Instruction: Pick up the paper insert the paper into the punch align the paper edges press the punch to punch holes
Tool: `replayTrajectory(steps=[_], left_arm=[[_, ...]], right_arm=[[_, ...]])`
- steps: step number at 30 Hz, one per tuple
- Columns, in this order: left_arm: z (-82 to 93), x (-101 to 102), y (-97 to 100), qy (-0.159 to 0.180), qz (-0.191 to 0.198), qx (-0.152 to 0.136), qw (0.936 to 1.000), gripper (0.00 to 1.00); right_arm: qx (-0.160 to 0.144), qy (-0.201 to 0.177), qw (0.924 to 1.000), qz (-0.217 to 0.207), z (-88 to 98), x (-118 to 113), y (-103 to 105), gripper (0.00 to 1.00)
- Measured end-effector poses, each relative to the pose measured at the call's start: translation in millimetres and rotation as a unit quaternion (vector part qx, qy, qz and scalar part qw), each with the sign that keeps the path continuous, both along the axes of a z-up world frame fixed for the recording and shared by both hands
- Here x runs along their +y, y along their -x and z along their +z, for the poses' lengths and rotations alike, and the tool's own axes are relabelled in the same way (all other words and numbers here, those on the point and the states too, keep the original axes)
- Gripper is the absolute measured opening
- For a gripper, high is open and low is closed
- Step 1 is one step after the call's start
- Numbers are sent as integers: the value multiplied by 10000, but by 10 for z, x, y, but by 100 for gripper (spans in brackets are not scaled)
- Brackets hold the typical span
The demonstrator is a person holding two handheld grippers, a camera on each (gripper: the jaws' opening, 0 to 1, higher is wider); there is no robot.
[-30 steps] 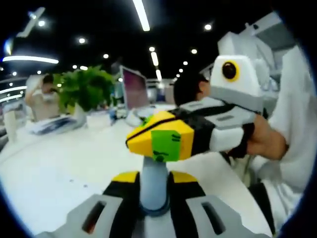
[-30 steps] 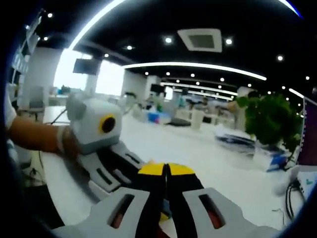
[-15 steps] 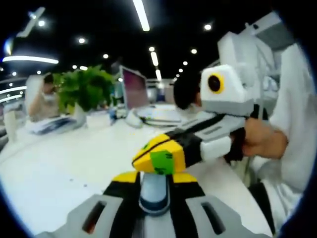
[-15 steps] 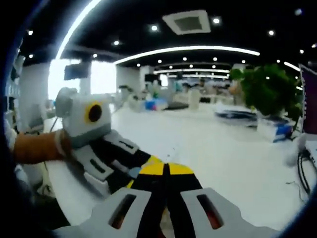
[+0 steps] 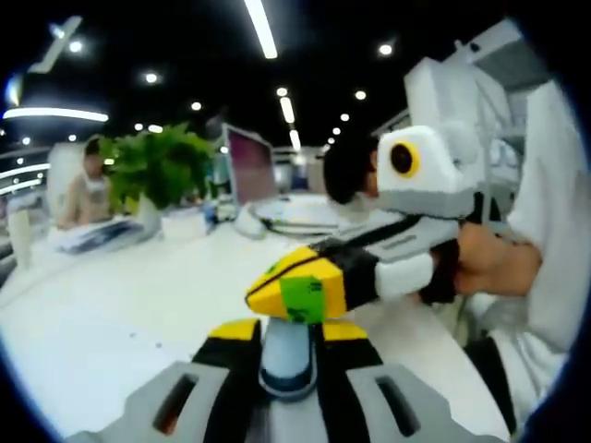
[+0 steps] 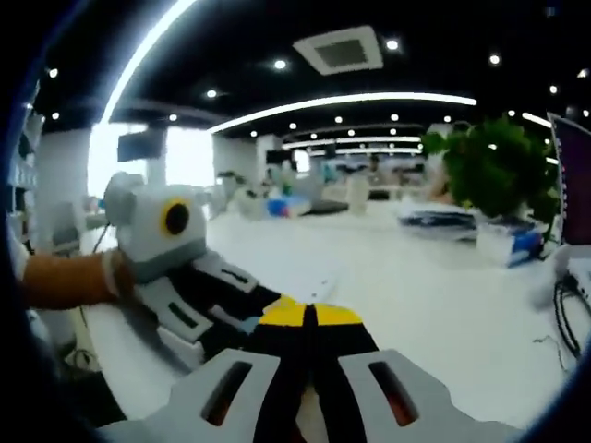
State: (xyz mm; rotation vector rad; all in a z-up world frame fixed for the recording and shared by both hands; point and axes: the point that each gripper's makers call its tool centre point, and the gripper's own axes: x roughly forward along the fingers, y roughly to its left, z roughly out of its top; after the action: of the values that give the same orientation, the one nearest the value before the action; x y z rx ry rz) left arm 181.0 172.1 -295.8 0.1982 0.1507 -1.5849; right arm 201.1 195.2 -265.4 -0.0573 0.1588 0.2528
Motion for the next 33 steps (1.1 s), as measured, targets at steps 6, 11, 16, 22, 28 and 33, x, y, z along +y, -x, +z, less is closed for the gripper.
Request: replayTrajectory(steps=[6, 11, 16, 22, 28, 33], left_arm=[[-4, 3, 21, -18, 10, 26, 10000, 26], [-6, 4, 31, -36, 4, 20, 10000, 28], [45, 14, -8, 16, 25, 81, 10000, 39], [208, 16, -95, 288, 161, 169, 9993, 52], [434, 175, -72, 604, 132, 235, 9978, 55], [366, 617, -163, 521, 365, 302, 9975, 56]], right_arm=[[-374, 343, 9985, 202, 183, 103, -17, 4], [-633, -201, 9974, 292, 520, 83, 66, 5], [-571, -124, 9983, -57, 493, -199, 297, 19], [-276, -98, 9984, -489, 282, -590, 507, 31], [237, 26, 9997, -51, 105, -651, 660, 36], [548, 86, 9973, 491, -67, -579, 690, 33]])
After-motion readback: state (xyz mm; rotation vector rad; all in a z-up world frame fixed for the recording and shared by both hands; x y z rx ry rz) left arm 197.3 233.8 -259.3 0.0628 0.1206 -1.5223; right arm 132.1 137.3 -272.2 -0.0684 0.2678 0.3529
